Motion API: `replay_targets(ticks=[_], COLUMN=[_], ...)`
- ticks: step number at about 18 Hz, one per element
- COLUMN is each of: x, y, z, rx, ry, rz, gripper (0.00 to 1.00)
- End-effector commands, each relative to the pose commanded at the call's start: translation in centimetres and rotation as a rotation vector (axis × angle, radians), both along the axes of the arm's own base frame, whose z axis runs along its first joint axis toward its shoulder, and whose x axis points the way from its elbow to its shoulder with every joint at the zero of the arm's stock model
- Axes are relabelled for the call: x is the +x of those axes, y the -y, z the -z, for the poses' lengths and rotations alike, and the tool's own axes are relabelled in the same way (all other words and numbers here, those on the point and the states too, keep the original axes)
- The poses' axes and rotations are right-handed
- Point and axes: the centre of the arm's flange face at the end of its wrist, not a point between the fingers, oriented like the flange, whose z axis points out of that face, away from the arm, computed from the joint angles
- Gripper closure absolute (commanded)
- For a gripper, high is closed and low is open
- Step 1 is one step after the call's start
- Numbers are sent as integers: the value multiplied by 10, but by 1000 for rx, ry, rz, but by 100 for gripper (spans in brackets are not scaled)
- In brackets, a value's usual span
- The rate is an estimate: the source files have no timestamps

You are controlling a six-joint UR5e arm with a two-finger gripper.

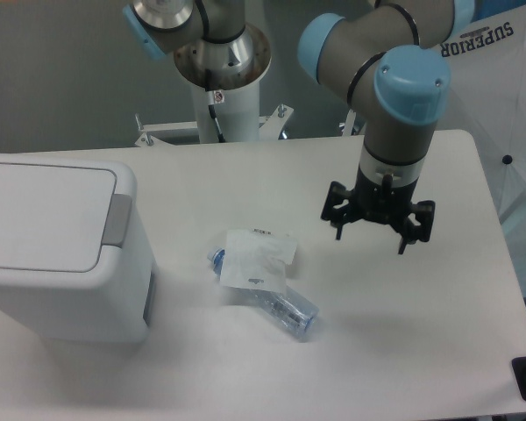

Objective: Open the trash can
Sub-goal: 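Move the gripper from its start pose toward the white trash can, then lower the gripper onto the grey tab at the trash can lid's edge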

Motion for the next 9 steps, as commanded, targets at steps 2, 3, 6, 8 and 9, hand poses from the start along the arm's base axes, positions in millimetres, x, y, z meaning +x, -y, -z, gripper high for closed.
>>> replay_targets(ticks=[2,3,6,8,9], x=[20,28,60,80,87], y=[-16,-22,-35,-39,-41], z=[-2,-7,-35,-53,-59], rx=[26,52,115,155,166], ry=[30,46,60,63,65], rz=[5,-17,-46,-26,-26], gripper=[0,0,0,0,0])
